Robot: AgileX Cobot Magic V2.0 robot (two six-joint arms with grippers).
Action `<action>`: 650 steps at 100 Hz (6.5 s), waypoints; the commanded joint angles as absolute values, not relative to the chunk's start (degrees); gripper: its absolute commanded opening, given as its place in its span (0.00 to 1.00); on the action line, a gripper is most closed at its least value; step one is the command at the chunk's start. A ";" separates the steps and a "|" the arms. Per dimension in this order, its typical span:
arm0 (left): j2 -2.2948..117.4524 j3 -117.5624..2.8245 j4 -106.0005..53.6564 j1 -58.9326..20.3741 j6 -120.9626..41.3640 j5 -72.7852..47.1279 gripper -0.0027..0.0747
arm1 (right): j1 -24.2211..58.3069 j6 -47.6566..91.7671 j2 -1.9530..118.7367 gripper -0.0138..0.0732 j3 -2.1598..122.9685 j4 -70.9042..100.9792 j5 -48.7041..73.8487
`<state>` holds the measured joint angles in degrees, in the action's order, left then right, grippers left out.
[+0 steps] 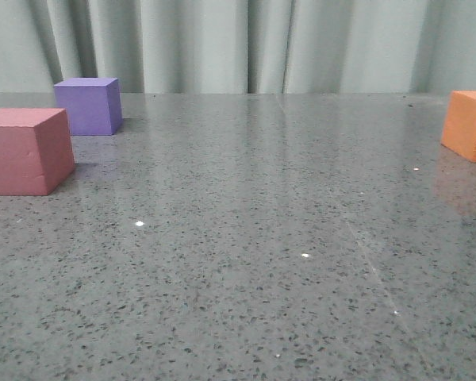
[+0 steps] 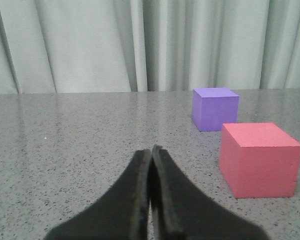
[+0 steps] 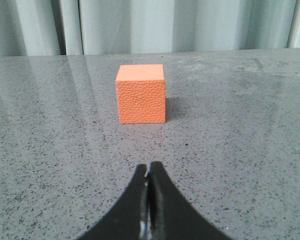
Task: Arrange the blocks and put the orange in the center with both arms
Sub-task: 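Move the right gripper toward the orange cube, then lower the right gripper over the orange cube and close on it, then carry the orange cube to the table center and release it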
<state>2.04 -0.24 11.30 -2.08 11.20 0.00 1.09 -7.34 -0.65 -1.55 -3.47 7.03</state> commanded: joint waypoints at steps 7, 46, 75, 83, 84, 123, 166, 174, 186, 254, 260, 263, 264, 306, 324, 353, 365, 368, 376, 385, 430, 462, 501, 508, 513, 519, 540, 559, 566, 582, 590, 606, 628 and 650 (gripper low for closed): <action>2.65 2.89 10.92 -2.46 11.34 4.84 0.01 | 0.73 -6.85 -2.02 0.08 -0.79 -3.35 2.17; 2.65 2.89 10.92 -2.46 11.34 4.84 0.01 | 0.73 -6.85 -2.02 0.08 -0.79 -3.35 2.17; 2.65 2.89 10.92 -2.46 11.34 4.84 0.01 | 0.73 -6.85 -1.97 0.08 -0.56 -3.35 -4.33; 2.65 2.89 10.92 -2.46 11.34 4.84 0.01 | 0.73 -6.85 -1.31 0.08 1.64 -3.35 -1.33; 2.65 2.89 10.92 -2.46 11.34 4.84 0.01 | 0.73 -6.85 -1.18 0.08 2.27 -3.35 0.00; 2.65 2.89 10.92 -2.46 11.34 4.84 0.01 | 0.79 -6.85 23.43 0.08 32.73 -3.35 25.05; 2.65 2.89 10.92 -2.46 11.34 4.84 0.01 | 0.79 -6.91 45.85 0.08 45.34 -3.30 28.48; 2.65 2.89 10.92 -2.46 11.34 4.84 0.01 | 0.79 -6.91 47.79 0.08 45.34 -3.30 28.88; 2.65 2.89 10.92 -2.46 11.34 4.84 0.01 | 0.79 -6.91 49.29 0.14 45.34 -3.30 30.08; 2.65 2.89 10.92 -2.46 11.34 4.84 0.01 | 0.86 -7.08 57.76 0.85 56.27 -2.10 26.97; 2.65 2.89 10.92 -2.46 11.34 4.84 0.01 | 0.86 -7.03 61.05 0.85 59.79 -2.10 28.64; 2.65 2.89 10.92 -2.46 11.34 4.84 0.01 | 0.86 -6.87 62.55 0.85 62.02 -2.10 29.33; 2.65 2.89 10.92 -2.46 11.34 4.84 0.01 | 0.86 -6.58 63.30 0.85 62.90 -2.10 29.69; 2.65 2.89 10.92 -2.46 11.34 4.84 0.01 | 1.07 -3.54 80.46 0.85 77.04 -1.90 36.60; 2.65 2.89 10.92 -2.46 11.34 4.84 0.01 | 1.66 -2.95 83.86 0.85 76.98 -1.82 38.16; 2.65 2.89 10.92 -2.46 11.34 4.84 0.01 | 1.66 -2.95 87.10 0.85 76.98 -1.82 39.21; 2.65 2.89 10.92 -2.46 11.34 4.84 0.01 | 1.66 -2.95 89.00 0.85 76.98 -1.82 40.24; 2.65 2.89 10.92 -2.46 11.34 4.84 0.01 | 1.66 -2.95 89.41 0.85 76.98 -1.82 40.40; 2.65 2.89 10.92 -2.46 11.34 4.84 0.01 | 1.66 -2.95 90.55 0.85 76.98 -1.82 40.52; 2.65 2.89 10.92 -2.46 11.34 4.84 0.01 | 1.66 -2.95 91.87 0.85 76.98 -1.82 40.64; 2.65 2.89 10.92 -2.46 11.34 4.84 0.01 | 1.66 -3.72 94.38 0.51 76.87 -1.50 42.44; 2.65 2.89 10.92 -2.46 11.34 4.84 0.01 | 2.50 -3.72 92.71 0.48 79.16 4.36 46.33; 2.65 2.89 10.92 -2.46 11.34 4.84 0.01 | 17.49 -12.22 92.46 0.48 90.38 4.86 46.87; 2.65 2.89 10.92 -2.46 11.34 4.84 0.01 | 20.47 -14.91 94.31 0.48 92.45 3.77 47.32; 2.65 2.89 10.92 -2.46 11.34 4.84 0.01 | 22.12 -16.76 95.69 0.48 93.77 2.56 47.38; 2.65 2.89 10.92 -2.46 11.34 4.84 0.01 | 24.46 -20.27 97.45 0.48 95.37 0.00 47.56; 2.65 2.89 10.92 -2.46 11.34 4.84 0.01 | 31.94 -33.66 104.40 0.48 101.57 -11.54 50.93; 2.65 2.89 10.92 -2.46 11.34 4.84 0.01 | 36.61 -40.16 109.77 0.48 107.57 -15.86 53.08; 2.65 2.89 10.92 -2.46 11.34 4.84 0.01 | 37.31 -41.36 111.31 0.48 109.06 -15.86 53.08; 2.65 2.89 10.92 -2.46 11.34 4.84 0.01 | 38.48 -41.88 113.68 0.48 110.94 -15.86 53.90; 2.65 2.89 10.92 -2.46 11.34 4.84 0.01 | 38.70 -42.27 114.21 0.48 110.99 -15.86 54.07; 2.65 2.89 10.92 -2.46 11.34 4.84 0.01 | 38.75 -42.27 114.34 0.48 110.99 -15.74 54.86; 2.65 2.89 10.92 -2.46 11.34 4.84 0.01 | 38.75 -42.27 114.34 0.61 110.99 -15.29 54.72; 2.65 2.89 10.92 -2.46 11.34 4.84 0.01 | 38.75 -42.21 114.34 0.92 111.07 -15.23 54.60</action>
